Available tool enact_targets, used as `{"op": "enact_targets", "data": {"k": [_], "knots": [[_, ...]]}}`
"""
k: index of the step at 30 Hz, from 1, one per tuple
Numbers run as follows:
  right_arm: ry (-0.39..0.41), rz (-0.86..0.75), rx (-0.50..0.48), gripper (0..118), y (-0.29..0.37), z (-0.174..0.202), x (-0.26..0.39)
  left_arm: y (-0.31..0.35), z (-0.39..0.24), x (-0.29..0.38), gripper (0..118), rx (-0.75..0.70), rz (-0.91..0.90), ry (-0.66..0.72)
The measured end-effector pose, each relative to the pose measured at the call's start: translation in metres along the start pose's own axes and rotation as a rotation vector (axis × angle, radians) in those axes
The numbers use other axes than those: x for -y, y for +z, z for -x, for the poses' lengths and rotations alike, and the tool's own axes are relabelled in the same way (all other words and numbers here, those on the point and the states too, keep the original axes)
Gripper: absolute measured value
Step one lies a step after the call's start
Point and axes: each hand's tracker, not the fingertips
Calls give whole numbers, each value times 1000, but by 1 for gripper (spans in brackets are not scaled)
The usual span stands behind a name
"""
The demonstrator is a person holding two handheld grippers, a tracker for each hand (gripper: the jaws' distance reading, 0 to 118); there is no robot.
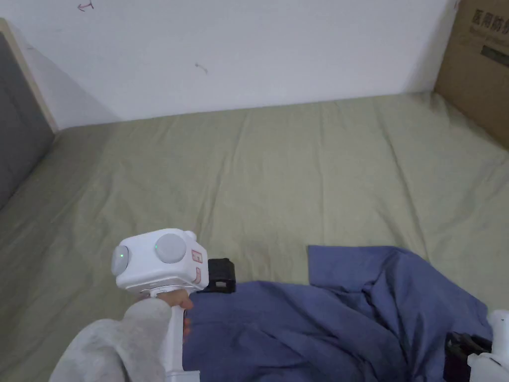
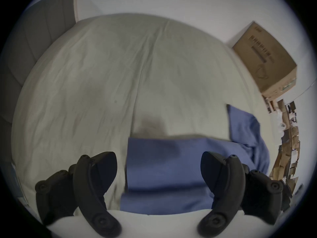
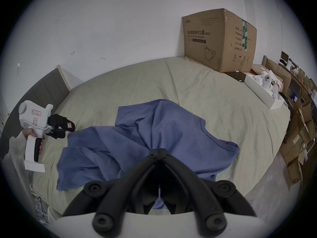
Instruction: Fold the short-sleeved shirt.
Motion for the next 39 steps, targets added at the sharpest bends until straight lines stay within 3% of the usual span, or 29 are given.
{"op": "enact_targets", "data": {"k": [2, 3, 4, 6, 7, 8, 10, 12, 15, 16, 18, 19, 20, 21, 22, 27, 28, 29, 30, 31, 32, 33, 37, 39], "knots": [[-9, 14, 12, 0, -6, -8, 1, -23, 2, 0, 72, 8, 22, 34], [-9, 26, 20, 0, -9, -11, 2, -34, -5, 7, 60, -90, 53, 15], [-7, 35, 27, 0, -13, -14, 2, -32, -9, 14, 59, -143, -2, -79], [-7, 49, 44, 0, -22, -19, 1, -23, -9, 17, 49, -135, -28, -74], [-10, 51, 46, 0, -26, -21, 0, -21, -8, 17, 20, -132, -31, -63], [-13, 55, 43, 0, -29, -22, -3, -19, -8, 18, 8, -119, -36, -47], [-20, 62, 20, 0, -36, -25, -11, -15, -5, 19, 8, -66, -48, 0], [-16, 64, -21, 0, -44, -28, -28, -8, -12, 21, 7, -91, -57, -94], [37, 54, -60, 0, -65, -29, -67, 14, -10, 28, 7, -41, -96, -72], [77, 67, -110, 13, -78, -31, -85, 23, -8, 31, 7, -21, -119, -48], [158, 182, -161, 57, -116, -28, -118, 45, -2, 36, 7, 40, -149, -30], [206, 230, -173, 65, -137, -25, -130, 54, 0, 38, 7, 59, -171, -19], [226, 239, -180, 65, -158, -23, -138, 63, 2, 39, 7, 52, -184, -32], [258, 273, -169, 83, -182, -18, -146, 73, 2, 43, 7, 56, -201, -41], [278, 318, -131, 87, -205, -12, -153, 83, 2, 47, 7, 54, -226, -56], [306, 535, -4, 85, -301, -8, -140, 102, 5, 61, 7, 75, -240, -53], [243, 498, -45, 85, -294, -9, -141, 101, 7, 61, 7, 72, -240, -58], [249, 491, -33, 84, -287, -6, -147, 103, 7, 63, 7, 67, -240, -65], [269, 494, -31, 76, -278, -2, -148, 106, 8, 66, 7, 62, -241, -72], [342, 484, -44, 54, -269, 3, -149, 107, 9, 66, 7, 58, -242, -79], [381, 470, -32, 21, -263, 7, -150, 109, 10, 67, 7, 57, -243, -79], [385, 460, -15, 1, -258, 10, -149, 112, 10, 70, 7, 57, -250, -80], [333, 482, -41, 1, -246, 2, -151, 128, 14, 77, 7, 40, -260, -87], [238, 446, -58, 1, -228, -6, -163, 139, 19, 79, 7, 39, -260, -83]]}}
